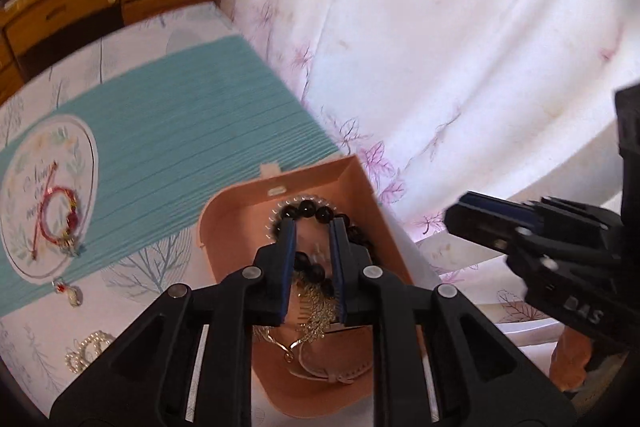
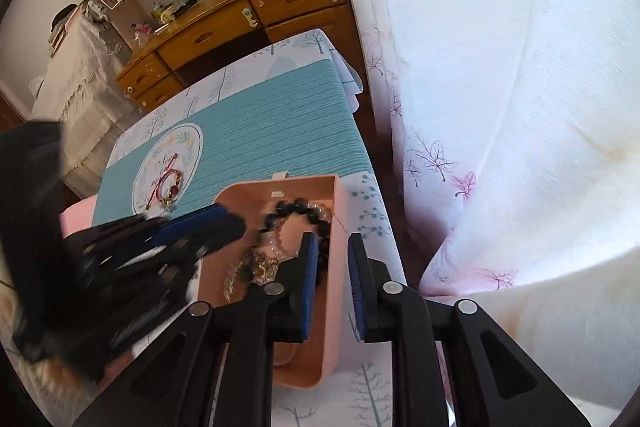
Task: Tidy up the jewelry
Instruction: 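Lift the black bead bracelet and pearl necklace into the peach tray and release, then withdraw both tools and move the right tool toward the blue flower ring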
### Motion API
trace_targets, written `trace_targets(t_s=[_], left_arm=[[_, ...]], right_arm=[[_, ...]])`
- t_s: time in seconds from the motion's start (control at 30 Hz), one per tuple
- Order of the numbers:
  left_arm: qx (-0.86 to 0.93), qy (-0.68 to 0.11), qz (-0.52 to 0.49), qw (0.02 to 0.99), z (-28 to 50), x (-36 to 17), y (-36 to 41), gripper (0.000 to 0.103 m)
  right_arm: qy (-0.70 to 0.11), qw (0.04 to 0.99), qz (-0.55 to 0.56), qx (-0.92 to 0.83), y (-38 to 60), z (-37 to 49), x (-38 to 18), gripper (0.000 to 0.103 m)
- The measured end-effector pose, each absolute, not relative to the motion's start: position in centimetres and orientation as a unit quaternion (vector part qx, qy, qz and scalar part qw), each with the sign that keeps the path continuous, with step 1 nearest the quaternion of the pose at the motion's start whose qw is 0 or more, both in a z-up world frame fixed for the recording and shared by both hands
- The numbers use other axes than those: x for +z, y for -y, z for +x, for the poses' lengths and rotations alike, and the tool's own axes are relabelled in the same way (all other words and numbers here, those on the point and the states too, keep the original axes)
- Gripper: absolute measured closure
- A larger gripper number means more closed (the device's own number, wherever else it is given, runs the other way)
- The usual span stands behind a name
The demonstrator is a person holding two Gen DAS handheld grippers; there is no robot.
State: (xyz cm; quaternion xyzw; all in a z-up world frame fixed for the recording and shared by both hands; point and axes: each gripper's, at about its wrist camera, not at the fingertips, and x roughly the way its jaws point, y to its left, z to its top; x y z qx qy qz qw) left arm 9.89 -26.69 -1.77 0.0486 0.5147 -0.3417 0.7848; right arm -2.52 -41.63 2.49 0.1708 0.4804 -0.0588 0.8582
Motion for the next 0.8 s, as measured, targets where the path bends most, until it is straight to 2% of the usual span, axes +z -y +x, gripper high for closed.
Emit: trace_targets(t_s=[0.07,0.17,0.47,0.5,0.57,0.8], left_arm=[[-0.334,-0.518,0.045,0.786,10.0,-1.9,25.9,0.082],[-0.327,-0.503,0.035,0.800,9.4,-1.1,23.5,0.050],[-0.235,-0.466,0.050,0.851,6.6,0.4,12.9,0.049],[-0.218,-0.462,0.053,0.858,6.2,0.3,11.4,0.049],[-0.196,-0.457,0.064,0.865,5.5,0.2,9.0,0.049],[-0.129,-0.466,0.028,0.875,3.1,0.2,0.7,0.049]], right_arm=[[-0.478,0.861,0.166,-0.054,41.3,-2.9,2.9,0.084],[-0.474,0.866,0.154,-0.035,40.1,-2.9,3.5,0.083],[-0.485,0.866,0.105,0.064,31.4,-1.1,3.5,0.078],[-0.486,0.865,0.098,0.077,30.1,-0.8,3.5,0.077],[-0.485,0.865,0.082,0.095,27.7,-0.4,3.5,0.063],[-0.495,0.855,0.019,0.153,19.7,0.7,2.3,0.060]])
